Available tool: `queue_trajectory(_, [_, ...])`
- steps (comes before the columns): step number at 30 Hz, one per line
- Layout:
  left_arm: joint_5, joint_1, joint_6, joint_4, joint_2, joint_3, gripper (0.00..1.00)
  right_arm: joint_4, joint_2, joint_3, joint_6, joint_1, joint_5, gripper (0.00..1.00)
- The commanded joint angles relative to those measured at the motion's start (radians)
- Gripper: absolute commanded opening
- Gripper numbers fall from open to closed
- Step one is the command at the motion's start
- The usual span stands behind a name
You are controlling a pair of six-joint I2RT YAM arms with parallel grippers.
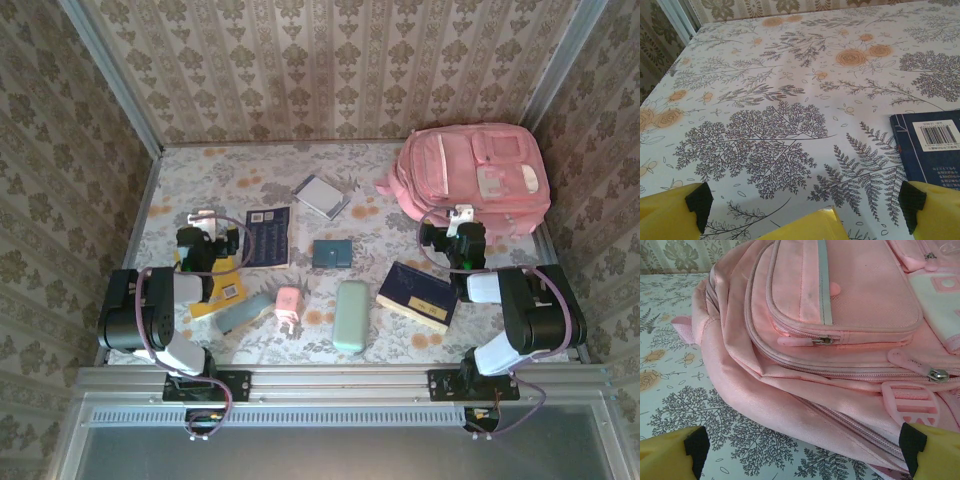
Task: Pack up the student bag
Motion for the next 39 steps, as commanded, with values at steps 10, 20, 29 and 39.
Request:
queue_trajectory(10, [0.012,0.000,0.005,0.002,-0.011,0.019,1.00,-0.010,-0.002,0.018,-0.009,0.006,-0.018,1.00])
queue_trajectory(20, [0.012,0.001,0.007,0.001,-0.012,0.019,1.00,-0.010,-0.004,0.018,-0.009,0.006,-0.018,1.00])
queue_trajectory(29, [0.010,-0.003,0.012,-0.018,-0.046,0.018,1.00,-0.021,-0.025,0.021,-0.010,0.009,-0.018,1.00])
queue_trajectory(39, [-0.086,-0.295,-0.036,-0.591,-0.598,0.208,1.00,-0.589,-0.573,0.195,-0.019,0.376,0.159,1.00])
